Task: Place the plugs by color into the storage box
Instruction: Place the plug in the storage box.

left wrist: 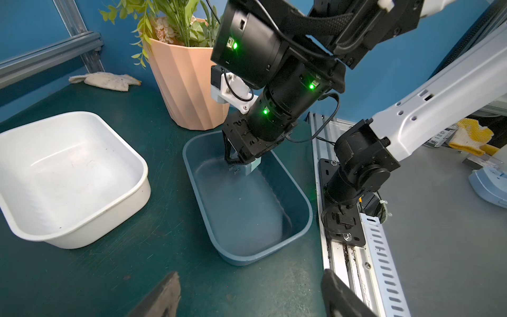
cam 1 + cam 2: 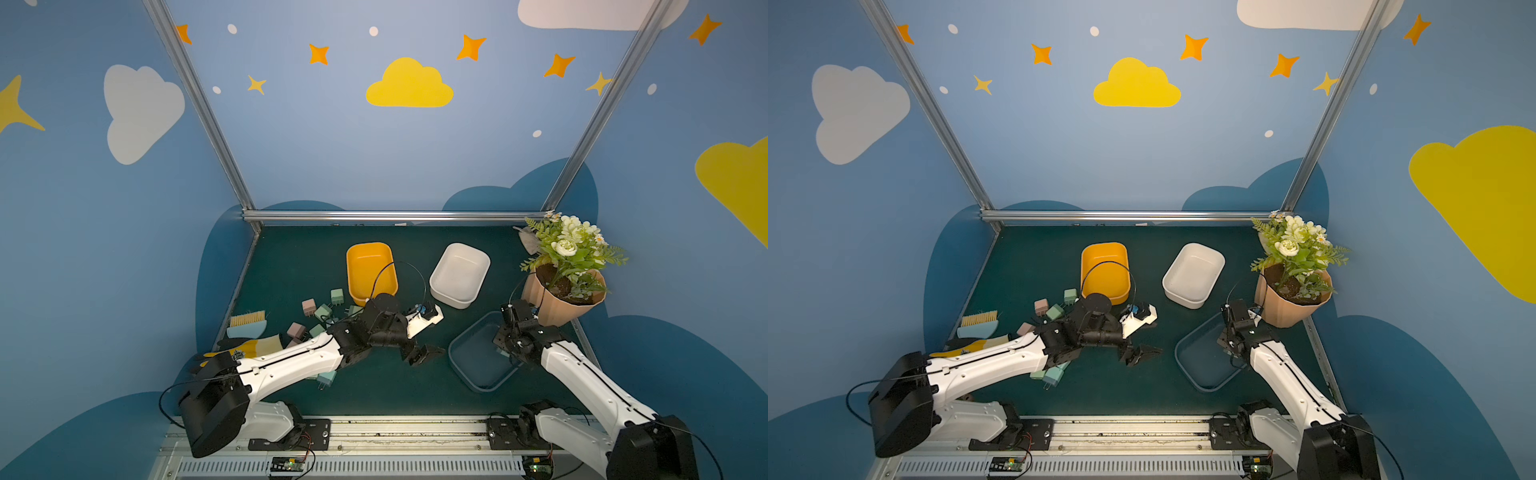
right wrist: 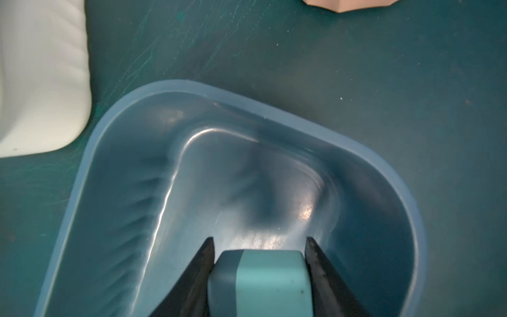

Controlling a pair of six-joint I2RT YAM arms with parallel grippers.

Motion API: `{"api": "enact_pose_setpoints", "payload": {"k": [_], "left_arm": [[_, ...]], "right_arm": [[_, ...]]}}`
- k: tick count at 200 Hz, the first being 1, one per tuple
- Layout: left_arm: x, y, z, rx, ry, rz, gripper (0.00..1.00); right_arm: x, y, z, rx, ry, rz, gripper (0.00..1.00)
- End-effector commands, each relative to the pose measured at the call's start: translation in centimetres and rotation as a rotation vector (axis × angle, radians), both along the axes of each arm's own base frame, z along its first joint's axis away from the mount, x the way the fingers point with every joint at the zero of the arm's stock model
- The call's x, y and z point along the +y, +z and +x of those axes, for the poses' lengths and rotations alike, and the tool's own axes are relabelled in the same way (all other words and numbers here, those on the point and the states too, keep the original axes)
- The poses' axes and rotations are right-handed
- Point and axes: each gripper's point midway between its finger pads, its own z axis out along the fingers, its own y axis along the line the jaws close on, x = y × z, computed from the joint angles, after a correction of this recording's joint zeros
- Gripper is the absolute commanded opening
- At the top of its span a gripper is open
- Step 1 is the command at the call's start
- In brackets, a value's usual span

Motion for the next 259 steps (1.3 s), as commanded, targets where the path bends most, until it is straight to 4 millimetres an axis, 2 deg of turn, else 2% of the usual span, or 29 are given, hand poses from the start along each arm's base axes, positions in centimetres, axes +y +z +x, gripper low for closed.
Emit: {"api": "enact_pose_setpoints", "payload": {"k": [1,75,86,110,121,133,178,257,259], "left_arm": [[0.2,0.0,-0.1,0.000,0.005,0.016,0.81],[0.3,-1.1,0.0,0.008,0.017,0.035,0.82],[0.2,-1.3,0.0,0.013,0.010,0.038,0.82],[0.1,-1.6,-0.2,0.010,-0.004,0.040,0.83],[0.2,-1.7,-0.2,0.003,-0.006,0.043,0.83],[0.3,-1.6,-0.2,-0.013,-0.007,0.047,0.83],[0.6,-1.7,-0.3,-0.094,-0.043,0.066,0.85],[-0.1,-1.9,-0.6,-0.080,-0.081,0.055,0.86],[-0.1,-1.9,-0.6,-0.080,-0.080,0.055,0.86]], "right_arm": [[0.0,-0.2,0.8,-0.010,-0.010,0.013,0.00],[-0.4,-1.3,1.1,0.042,-0.035,0.055,0.02],[-0.1,-1.4,1.3,0.039,-0.017,0.067,0.10],[0.1,-1.4,1.6,0.032,0.005,0.078,0.44],[0.2,-1.2,1.7,0.030,0.010,0.080,0.53],[0.2,-0.9,1.7,0.034,0.015,0.076,0.58],[0.5,0.2,1.5,0.048,0.016,0.094,0.66],[2.4,0.8,0.8,0.064,0.136,0.168,0.66],[2.6,1.5,1.3,0.045,0.143,0.172,0.66]]}}
